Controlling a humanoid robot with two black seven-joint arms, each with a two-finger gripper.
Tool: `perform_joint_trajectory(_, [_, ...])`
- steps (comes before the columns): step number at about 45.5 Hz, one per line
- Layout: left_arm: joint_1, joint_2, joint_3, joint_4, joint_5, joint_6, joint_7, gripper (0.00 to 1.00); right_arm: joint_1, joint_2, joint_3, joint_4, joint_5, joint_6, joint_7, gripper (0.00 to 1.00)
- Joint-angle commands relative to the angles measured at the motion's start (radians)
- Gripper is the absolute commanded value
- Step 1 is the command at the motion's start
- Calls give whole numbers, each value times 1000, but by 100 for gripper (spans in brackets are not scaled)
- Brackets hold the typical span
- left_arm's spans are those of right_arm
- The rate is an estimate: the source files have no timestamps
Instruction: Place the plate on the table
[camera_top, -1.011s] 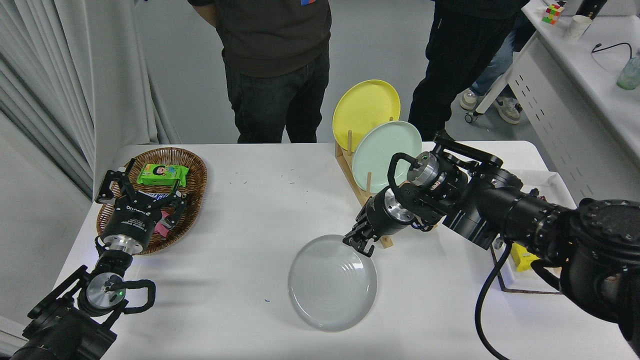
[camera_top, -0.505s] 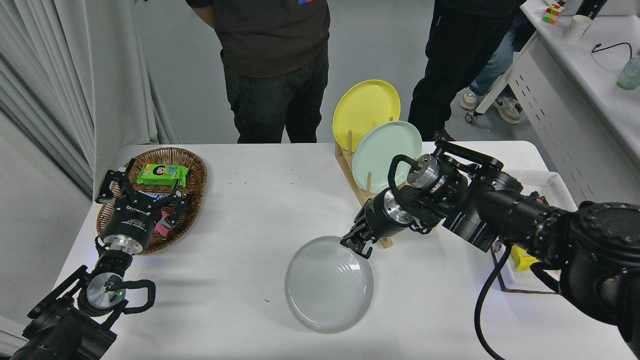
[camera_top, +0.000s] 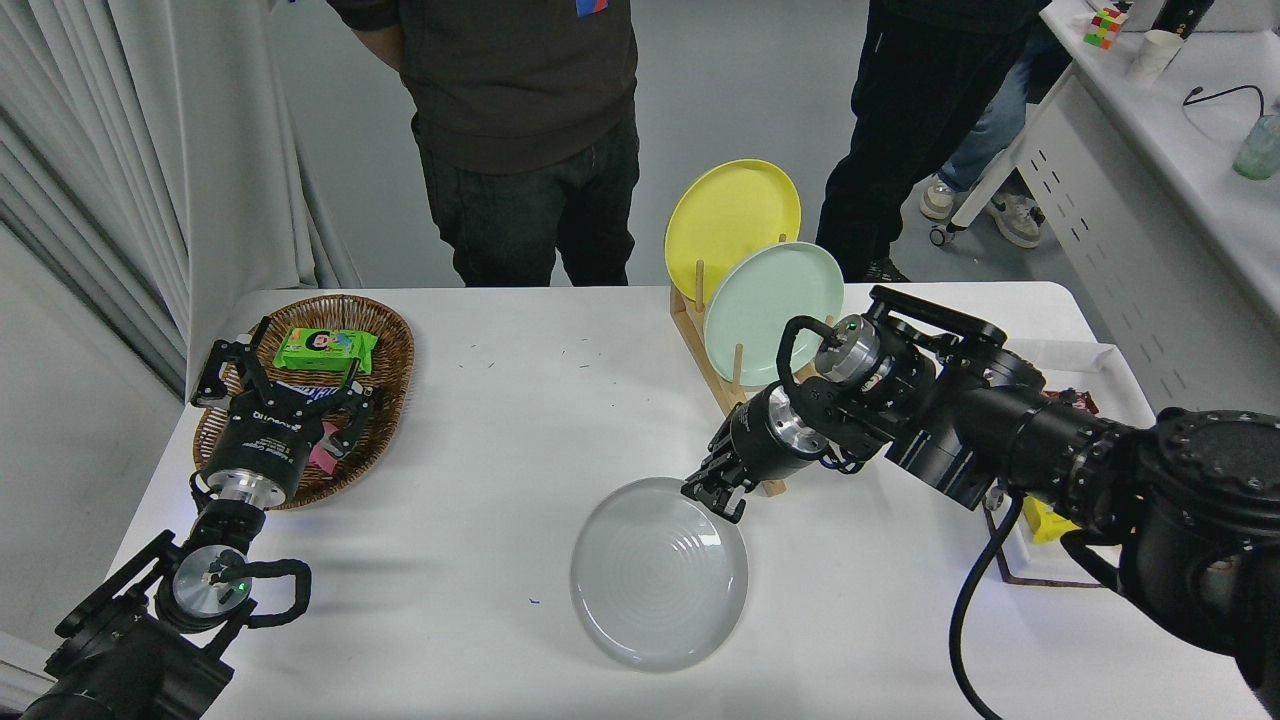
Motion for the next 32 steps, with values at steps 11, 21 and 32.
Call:
perform_joint_trajectory(11, [0, 0, 0, 0, 0, 0, 0, 98, -1, 0, -3, -9, -45, -1, 1, 22])
perform_joint_trajectory(21, [0, 0, 0, 0, 0, 0, 0, 98, 0, 0, 0, -8, -44, 0, 1, 30])
perform_joint_trajectory(32, [0, 0, 0, 0, 0, 0, 0, 98, 8, 0, 2, 5, -44, 0, 1, 36])
